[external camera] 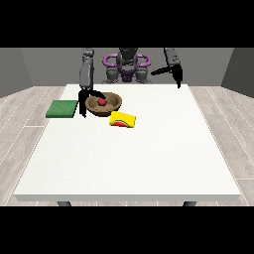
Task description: Pick the cup and pour the ball into the bowl, then pick the bowl and place it on the pad
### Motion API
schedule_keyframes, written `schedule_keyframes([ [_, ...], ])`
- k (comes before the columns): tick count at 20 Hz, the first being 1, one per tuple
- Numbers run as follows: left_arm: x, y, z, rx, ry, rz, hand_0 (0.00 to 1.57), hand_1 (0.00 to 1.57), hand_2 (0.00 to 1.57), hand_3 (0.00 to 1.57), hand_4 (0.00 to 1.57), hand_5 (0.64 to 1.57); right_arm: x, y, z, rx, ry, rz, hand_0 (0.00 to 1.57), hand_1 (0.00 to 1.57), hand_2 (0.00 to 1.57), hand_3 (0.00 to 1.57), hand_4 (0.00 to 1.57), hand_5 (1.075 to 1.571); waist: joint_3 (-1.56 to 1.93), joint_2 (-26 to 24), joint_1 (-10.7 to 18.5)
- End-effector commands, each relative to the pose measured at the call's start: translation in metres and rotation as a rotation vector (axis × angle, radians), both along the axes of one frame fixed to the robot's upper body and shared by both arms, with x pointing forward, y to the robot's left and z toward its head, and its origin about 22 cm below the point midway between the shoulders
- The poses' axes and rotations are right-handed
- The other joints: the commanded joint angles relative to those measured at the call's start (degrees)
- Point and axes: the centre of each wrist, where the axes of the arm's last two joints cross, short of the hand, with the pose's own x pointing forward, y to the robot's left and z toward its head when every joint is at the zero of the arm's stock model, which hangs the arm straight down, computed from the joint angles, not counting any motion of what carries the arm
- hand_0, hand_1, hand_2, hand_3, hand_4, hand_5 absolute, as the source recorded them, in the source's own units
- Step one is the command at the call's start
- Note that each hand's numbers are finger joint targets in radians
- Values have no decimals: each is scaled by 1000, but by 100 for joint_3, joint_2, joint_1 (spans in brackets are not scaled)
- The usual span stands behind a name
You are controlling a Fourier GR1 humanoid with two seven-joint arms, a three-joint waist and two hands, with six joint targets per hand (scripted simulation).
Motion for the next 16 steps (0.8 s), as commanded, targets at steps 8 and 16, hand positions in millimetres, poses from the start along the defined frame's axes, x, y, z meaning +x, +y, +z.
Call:
schedule_keyframes([
  [8, 8, -15, 22, 1, -54, -81, 0, 0, 0, 0, 655, 1531, -35, -39, -25, -518, 327, -222, 1571, 1571, 1571, 1562, 938, 1558, 3, 298, 557],
  [16, -13, 36, -41, -54, 163, 45, 0, 0, 0, 0, 973, 1423, 4, -7, 9, -540, 523, -203, 1571, 1571, 1571, 945, 844, 1563, 20, -1085, -14],
])
